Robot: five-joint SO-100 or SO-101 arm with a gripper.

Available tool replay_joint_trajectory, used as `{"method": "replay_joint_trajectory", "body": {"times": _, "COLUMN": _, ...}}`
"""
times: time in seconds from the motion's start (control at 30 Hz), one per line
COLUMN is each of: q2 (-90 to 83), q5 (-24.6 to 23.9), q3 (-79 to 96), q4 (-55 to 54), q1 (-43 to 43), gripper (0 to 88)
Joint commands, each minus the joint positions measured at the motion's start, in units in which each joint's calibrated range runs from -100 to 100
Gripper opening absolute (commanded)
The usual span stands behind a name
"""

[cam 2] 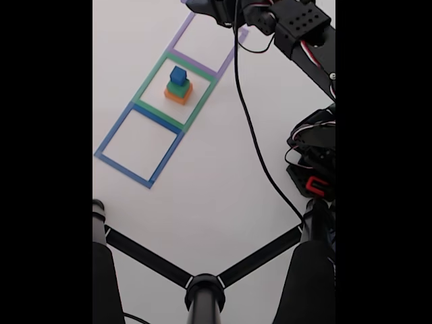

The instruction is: Tower of hanoi

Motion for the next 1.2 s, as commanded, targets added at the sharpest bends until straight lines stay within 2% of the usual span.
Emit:
{"method": "replay_joint_trajectory", "body": {"times": 0.0, "q2": -3.1, "q5": 0.0, "q3": -27.6, "q4": 29.4, "q1": -2.9, "gripper": 13.9}}
{"method": "replay_joint_trajectory", "body": {"times": 0.1, "q2": -2.5, "q5": 0.0, "q3": -39.4, "q4": 41.4, "q1": -5.6, "gripper": 13.9}}
{"method": "replay_joint_trajectory", "body": {"times": 0.23, "q2": -3.6, "q5": 0.0, "q3": -46.8, "q4": 51.1, "q1": -10.5, "gripper": 13.7}}
{"method": "replay_joint_trajectory", "body": {"times": 0.5, "q2": -9.5, "q5": 0.0, "q3": -50.6, "q4": 59.0, "q1": -22.3, "gripper": 13.2}}
{"method": "replay_joint_trajectory", "body": {"times": 0.93, "q2": -12.1, "q5": 0.0, "q3": -47.3, "q4": 58.0, "q1": -35.8, "gripper": 13.1}}
{"method": "replay_joint_trajectory", "body": {"times": 1.07, "q2": -12.7, "q5": 0.0, "q3": -36.4, "q4": 51.9, "q1": -37.3, "gripper": 12.3}}
{"method": "replay_joint_trajectory", "body": {"times": 1.17, "q2": -15.0, "q5": 0.0, "q3": -21.9, "q4": 41.3, "q1": -37.9, "gripper": 12.2}}
